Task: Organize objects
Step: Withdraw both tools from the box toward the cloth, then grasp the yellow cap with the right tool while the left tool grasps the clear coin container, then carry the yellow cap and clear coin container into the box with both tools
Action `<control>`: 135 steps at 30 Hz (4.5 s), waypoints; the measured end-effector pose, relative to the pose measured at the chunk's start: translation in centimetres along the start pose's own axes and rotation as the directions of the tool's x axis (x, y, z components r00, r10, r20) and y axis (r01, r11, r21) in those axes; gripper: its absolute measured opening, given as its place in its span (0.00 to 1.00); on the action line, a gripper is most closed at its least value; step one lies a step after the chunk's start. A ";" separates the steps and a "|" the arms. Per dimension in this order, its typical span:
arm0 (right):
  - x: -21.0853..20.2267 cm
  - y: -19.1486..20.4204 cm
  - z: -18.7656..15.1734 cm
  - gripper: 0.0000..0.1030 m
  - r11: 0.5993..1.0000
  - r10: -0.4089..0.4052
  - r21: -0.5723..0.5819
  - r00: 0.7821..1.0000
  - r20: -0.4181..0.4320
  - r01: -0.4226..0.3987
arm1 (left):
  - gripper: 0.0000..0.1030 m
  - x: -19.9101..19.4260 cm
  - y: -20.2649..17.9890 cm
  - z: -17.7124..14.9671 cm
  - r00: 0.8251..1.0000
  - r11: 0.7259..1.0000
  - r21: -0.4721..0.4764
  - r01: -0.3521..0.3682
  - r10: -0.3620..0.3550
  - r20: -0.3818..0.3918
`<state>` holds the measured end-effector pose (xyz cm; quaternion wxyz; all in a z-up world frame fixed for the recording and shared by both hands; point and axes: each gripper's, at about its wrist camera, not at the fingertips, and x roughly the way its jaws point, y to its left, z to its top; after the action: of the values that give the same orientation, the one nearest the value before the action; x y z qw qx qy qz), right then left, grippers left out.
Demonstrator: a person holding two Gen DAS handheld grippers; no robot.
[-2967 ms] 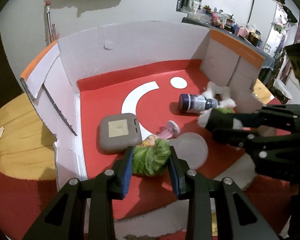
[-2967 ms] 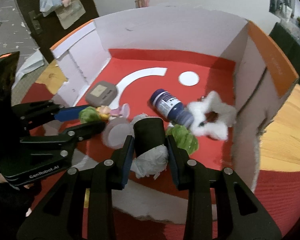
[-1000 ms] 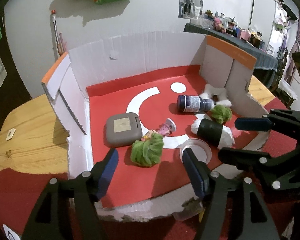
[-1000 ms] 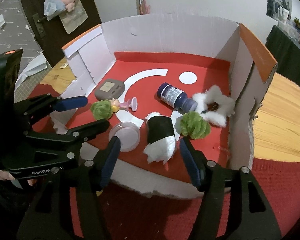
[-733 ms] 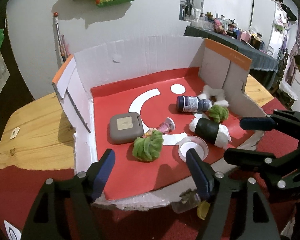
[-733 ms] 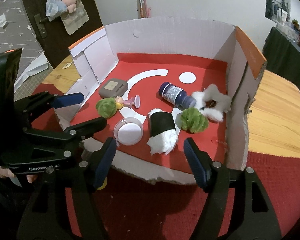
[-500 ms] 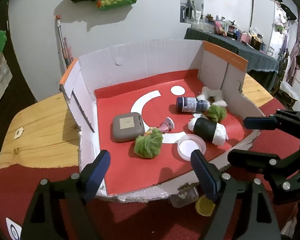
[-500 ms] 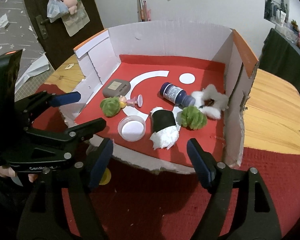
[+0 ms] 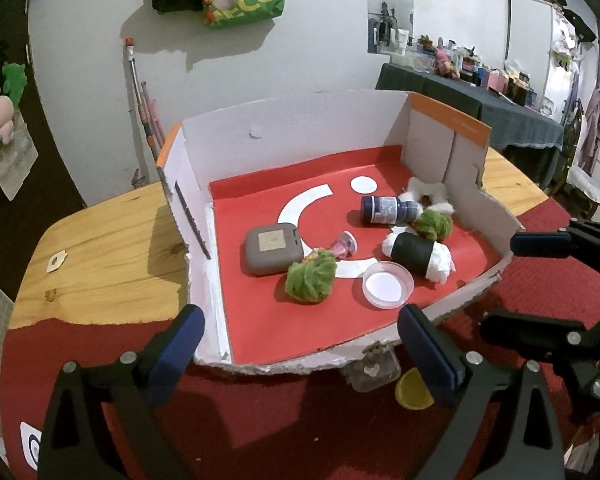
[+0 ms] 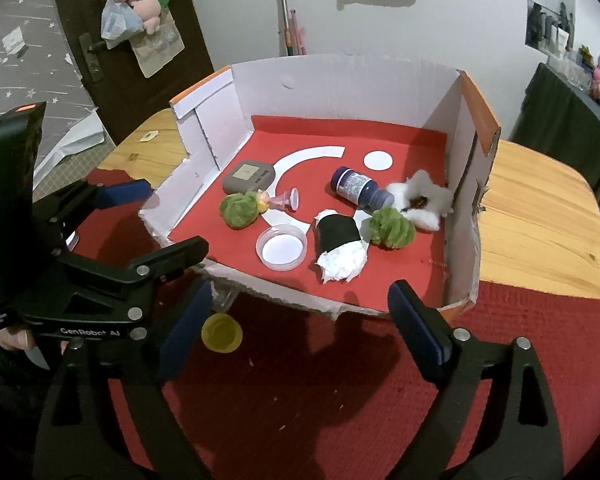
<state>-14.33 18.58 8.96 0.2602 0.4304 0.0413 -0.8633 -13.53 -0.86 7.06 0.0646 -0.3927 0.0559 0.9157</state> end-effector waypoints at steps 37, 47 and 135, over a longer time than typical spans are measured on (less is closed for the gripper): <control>2.5 4.0 -4.4 0.94 0.999 0.000 -0.041 0.998 -0.068 -0.003 | 0.99 -2.1 1.2 -3.9 1.000 0.999 -0.038 0.020 -0.021 -0.013; 4.8 3.5 -4.5 0.94 0.997 -0.069 -0.043 0.994 -0.082 0.065 | 0.99 -1.5 1.4 -4.3 0.999 0.998 -0.044 0.040 -0.042 -0.031; 0.8 3.0 -4.4 0.29 1.000 -0.015 0.002 0.999 -0.032 0.015 | 0.43 -1.4 -2.6 -5.4 0.985 0.986 -0.027 0.165 -0.166 -0.054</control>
<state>-10.08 16.92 6.05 0.2527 0.4443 0.0478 -0.8582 -8.32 0.79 4.25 0.1343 -0.4221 0.0147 0.8964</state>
